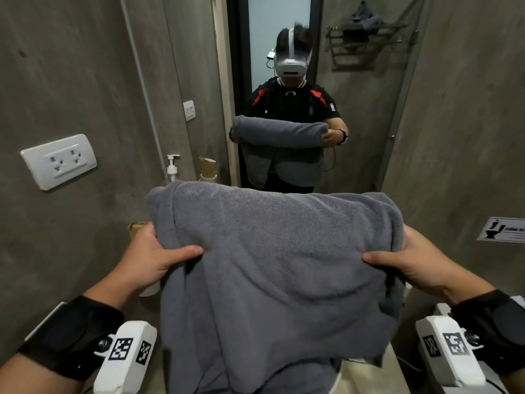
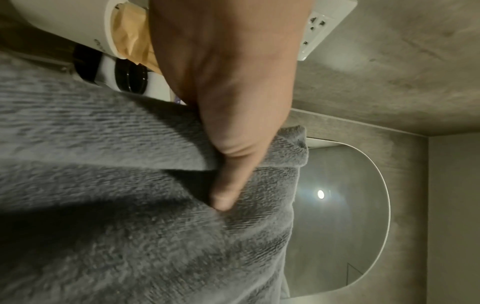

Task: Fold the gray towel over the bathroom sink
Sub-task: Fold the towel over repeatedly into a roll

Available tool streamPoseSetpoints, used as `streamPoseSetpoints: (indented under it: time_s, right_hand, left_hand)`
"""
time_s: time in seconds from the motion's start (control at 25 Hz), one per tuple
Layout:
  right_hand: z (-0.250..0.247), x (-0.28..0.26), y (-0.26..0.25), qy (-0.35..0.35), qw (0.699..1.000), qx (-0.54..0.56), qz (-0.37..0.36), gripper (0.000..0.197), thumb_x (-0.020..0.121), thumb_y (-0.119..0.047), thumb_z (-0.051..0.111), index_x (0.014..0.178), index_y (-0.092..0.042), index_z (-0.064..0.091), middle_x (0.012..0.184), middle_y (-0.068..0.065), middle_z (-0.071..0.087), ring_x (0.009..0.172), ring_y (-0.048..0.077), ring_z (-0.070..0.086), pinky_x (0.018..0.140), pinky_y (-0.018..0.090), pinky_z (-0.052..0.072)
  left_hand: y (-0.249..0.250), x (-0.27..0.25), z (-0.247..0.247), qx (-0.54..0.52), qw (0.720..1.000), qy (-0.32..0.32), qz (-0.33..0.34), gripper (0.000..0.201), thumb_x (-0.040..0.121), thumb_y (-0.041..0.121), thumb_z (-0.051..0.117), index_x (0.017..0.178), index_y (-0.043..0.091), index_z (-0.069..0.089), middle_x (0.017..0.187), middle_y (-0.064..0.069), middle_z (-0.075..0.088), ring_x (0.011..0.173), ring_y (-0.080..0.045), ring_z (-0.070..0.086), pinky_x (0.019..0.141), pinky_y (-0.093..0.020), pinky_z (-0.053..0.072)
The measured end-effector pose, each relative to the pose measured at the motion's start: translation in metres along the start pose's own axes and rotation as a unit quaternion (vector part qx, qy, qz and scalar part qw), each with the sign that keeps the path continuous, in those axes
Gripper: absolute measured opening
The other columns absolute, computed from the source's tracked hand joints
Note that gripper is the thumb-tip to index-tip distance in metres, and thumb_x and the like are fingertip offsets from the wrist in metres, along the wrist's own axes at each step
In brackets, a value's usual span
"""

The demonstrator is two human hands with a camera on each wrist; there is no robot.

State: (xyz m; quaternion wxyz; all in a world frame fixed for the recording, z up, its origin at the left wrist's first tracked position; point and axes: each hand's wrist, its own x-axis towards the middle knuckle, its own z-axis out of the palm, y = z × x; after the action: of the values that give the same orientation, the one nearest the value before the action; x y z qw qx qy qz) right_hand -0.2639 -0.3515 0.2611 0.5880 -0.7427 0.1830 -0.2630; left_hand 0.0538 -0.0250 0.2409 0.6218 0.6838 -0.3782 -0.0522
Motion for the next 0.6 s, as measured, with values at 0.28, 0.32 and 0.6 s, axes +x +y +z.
streamPoseSetpoints:
  time_s: [0.28,0.32,0.6]
  right_hand:
    - [-0.014,0.004,-0.005,0.027,0.999,-0.045,-0.006,0.043,0.079,0.019,0.064,0.111,-0.009,0.067,0.108,0.01,0.075,0.101,0.022,0.07,0.084,0.033,0.059]
    - [-0.013,0.003,-0.006,0.043,0.998,-0.036,0.003,0.037,0.081,0.012,0.066,0.11,-0.011,0.069,0.106,0.008,0.076,0.101,0.022,0.071,0.086,0.036,0.059]
    - [0.0,0.005,-0.004,0.107,0.988,0.096,0.054,0.037,0.08,-0.033,0.07,0.11,-0.012,0.07,0.107,0.009,0.077,0.101,0.021,0.073,0.092,0.04,0.053]
  left_hand:
    - [0.006,-0.002,0.008,0.068,0.995,-0.053,0.058,0.043,0.075,-0.026,0.067,0.1,0.009,0.067,0.091,0.022,0.076,0.087,0.009,0.067,0.078,-0.01,0.052]
    - [0.005,-0.003,0.008,0.054,0.996,-0.048,0.053,0.044,0.078,-0.022,0.069,0.106,0.011,0.065,0.095,0.025,0.075,0.092,0.01,0.067,0.079,-0.009,0.051]
    - [0.005,-0.001,0.015,-0.013,0.999,0.002,-0.048,0.031,0.085,0.038,0.068,0.107,0.018,0.069,0.099,0.015,0.077,0.094,-0.002,0.071,0.078,-0.019,0.056]
